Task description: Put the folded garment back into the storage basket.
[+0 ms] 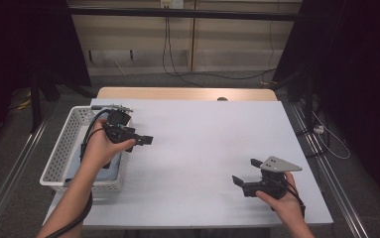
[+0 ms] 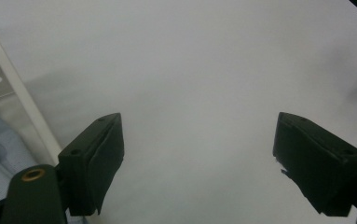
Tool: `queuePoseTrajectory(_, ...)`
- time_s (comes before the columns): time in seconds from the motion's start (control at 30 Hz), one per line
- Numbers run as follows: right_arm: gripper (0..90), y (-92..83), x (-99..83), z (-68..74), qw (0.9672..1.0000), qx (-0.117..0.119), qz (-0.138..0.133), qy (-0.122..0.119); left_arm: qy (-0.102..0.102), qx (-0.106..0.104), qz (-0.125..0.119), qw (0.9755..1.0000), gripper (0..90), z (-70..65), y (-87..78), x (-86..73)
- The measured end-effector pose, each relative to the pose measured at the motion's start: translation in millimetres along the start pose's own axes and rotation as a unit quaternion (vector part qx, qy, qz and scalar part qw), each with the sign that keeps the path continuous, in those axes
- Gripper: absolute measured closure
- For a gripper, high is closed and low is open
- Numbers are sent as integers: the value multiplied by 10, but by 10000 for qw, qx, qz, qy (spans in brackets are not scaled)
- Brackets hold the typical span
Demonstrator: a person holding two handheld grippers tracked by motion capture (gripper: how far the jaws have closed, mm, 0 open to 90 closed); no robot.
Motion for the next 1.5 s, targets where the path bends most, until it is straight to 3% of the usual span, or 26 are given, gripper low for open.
queuePoseTrajectory(0.53, 68, 1, -15, 0, 10000, 75, 45, 16, 255, -237, 62, 9994, 156, -178, 77, -39)
queuePoseTrajectory(0.87, 67, -2, -12, -3, 9999, 92, 38, 32, 290, -335, 88, 9990, 153, -247, 159, -79)
queuePoseTrajectory(1.07, 66, -3, -17, -4, 9999, 90, 38, 23, 464, -413, 132, 9980, 149, -314, 173, -98)
queuePoseTrajectory(1.5, 64, 5, -20, 2, 9999, 115, 36, 24, 502, -531, 139, 9972, 146, -398, 241, -179)
Point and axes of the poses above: each handheld gripper's, and its own axes: y roughly forward along the jaws, x roughly out of its top, z roughly to its left, the point moved 1 cm from there along y, roughly forward along the jaws, and after that the axes turned 4 degrees about -z, right-handed, at the moved point
